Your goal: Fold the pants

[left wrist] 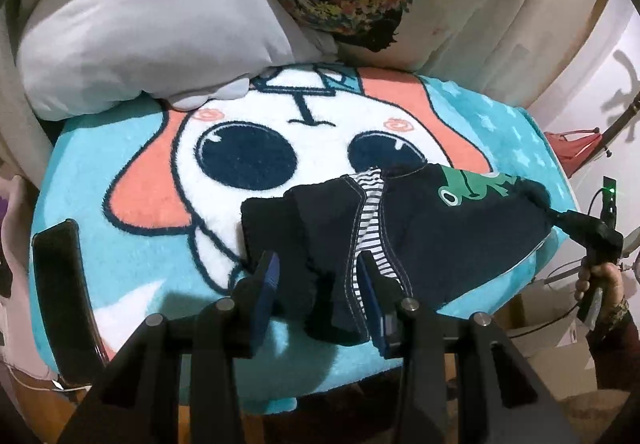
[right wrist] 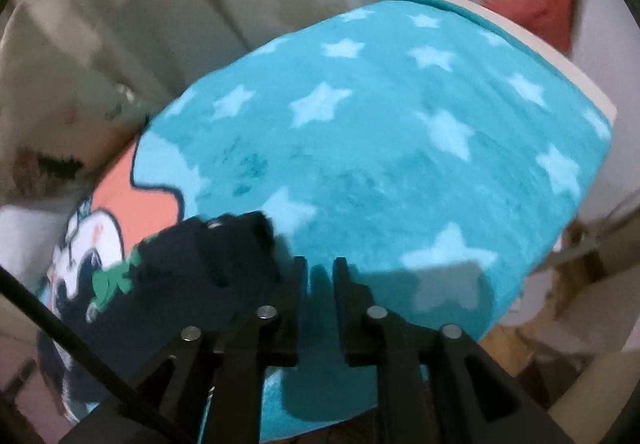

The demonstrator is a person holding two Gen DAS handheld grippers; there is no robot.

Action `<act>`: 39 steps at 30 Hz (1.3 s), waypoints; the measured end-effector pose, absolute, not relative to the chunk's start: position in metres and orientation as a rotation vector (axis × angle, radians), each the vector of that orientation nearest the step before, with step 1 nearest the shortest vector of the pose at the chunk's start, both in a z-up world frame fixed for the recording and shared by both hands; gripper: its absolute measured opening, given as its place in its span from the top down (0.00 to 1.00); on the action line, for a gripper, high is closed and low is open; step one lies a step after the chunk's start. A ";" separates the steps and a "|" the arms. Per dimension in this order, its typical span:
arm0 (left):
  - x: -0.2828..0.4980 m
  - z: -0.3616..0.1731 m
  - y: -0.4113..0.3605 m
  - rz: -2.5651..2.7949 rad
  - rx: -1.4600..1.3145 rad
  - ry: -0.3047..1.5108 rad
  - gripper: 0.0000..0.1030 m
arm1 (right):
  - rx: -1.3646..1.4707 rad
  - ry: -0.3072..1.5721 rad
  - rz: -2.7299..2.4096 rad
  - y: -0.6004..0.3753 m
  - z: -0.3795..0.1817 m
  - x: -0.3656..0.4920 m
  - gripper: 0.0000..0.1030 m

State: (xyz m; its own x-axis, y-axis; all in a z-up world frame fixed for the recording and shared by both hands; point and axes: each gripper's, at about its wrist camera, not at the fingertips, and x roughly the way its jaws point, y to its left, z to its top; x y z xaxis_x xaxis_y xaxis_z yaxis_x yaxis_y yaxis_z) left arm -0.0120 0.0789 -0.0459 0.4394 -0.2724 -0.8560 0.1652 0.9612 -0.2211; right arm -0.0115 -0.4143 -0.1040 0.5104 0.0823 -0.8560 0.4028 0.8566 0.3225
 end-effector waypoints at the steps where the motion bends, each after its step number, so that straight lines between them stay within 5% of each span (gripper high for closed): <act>1: -0.012 -0.045 0.079 -0.272 -0.111 1.081 0.62 | 0.571 0.999 -0.188 -0.417 -0.102 -0.016 0.51; 3: -0.012 -0.046 0.079 -0.267 -0.114 1.080 0.62 | 0.629 0.939 -0.151 -0.421 -0.098 -0.022 0.27; 16: -0.028 -0.035 0.080 -0.209 -0.145 1.042 0.62 | 0.916 0.889 0.089 -0.425 -0.119 0.006 0.26; 19: -0.029 -0.036 0.082 -0.190 -0.162 1.045 0.62 | 0.965 0.847 0.093 -0.434 -0.114 -0.007 0.20; 27: -0.017 -0.037 0.069 -0.195 -0.188 1.052 0.62 | 0.838 0.977 0.140 -0.402 -0.136 0.017 0.20; 29: -0.016 -0.036 0.062 -0.201 -0.177 1.048 0.62 | 0.758 1.006 0.153 -0.390 -0.131 0.029 0.54; 30: -0.015 -0.035 0.059 -0.202 -0.172 1.045 0.62 | 0.766 1.024 0.170 -0.389 -0.132 0.034 0.81; 39: -0.014 -0.023 0.057 -0.101 -0.166 1.001 0.62 | 0.637 0.971 0.222 -0.396 -0.090 0.062 0.85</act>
State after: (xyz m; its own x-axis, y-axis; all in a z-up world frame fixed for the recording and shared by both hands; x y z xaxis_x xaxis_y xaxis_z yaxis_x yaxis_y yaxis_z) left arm -0.0140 0.0569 -0.0234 0.5367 -0.1603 -0.8284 0.0086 0.9828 -0.1846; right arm 0.0620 -0.3964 -0.0905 0.5595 0.4483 -0.6971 0.1009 0.7980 0.5942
